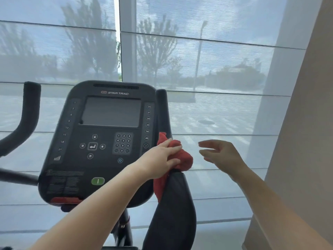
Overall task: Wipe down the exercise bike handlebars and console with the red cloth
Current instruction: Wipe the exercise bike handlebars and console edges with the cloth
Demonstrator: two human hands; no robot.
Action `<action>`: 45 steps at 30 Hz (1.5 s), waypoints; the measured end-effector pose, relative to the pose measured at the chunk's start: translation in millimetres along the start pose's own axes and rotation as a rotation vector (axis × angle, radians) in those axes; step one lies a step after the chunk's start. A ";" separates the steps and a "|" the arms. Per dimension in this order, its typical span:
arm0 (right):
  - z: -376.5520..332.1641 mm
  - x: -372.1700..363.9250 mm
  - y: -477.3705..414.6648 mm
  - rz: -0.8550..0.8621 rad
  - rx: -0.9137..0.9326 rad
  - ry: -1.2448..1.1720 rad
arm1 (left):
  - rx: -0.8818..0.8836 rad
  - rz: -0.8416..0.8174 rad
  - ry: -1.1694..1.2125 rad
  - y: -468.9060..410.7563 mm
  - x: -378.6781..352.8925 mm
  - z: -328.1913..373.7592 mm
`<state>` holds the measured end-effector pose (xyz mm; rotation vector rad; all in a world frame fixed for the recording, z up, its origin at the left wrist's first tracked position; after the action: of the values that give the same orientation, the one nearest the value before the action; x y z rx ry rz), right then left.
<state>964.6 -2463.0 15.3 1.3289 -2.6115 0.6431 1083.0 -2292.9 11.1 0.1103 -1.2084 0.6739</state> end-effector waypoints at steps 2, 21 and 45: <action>5.7 -8.7 18.2 -0.051 -0.006 0.033 | 0.036 -0.005 0.012 -5.3 5.2 -0.1; 18.3 -46.9 135.0 -0.078 0.013 0.061 | 0.107 0.111 0.209 27.1 -16.1 15.4; 4.4 -30.8 51.5 -0.101 0.138 0.009 | -0.097 0.340 -0.358 -92.0 86.4 6.3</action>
<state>942.3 -2415.6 -14.2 1.4812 -2.5138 0.8244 1143.1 -2333.0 114.8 -0.0610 -1.6231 0.9154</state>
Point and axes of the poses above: each hand's wrist, its own y-axis away from the middle knuckle, its own x-axis out of the back of the hand, z = x × y, the point moved 1 cm from there along -y, towards the middle knuckle, and after that the axes turned 2 degrees about x, right-handed, at the moved point
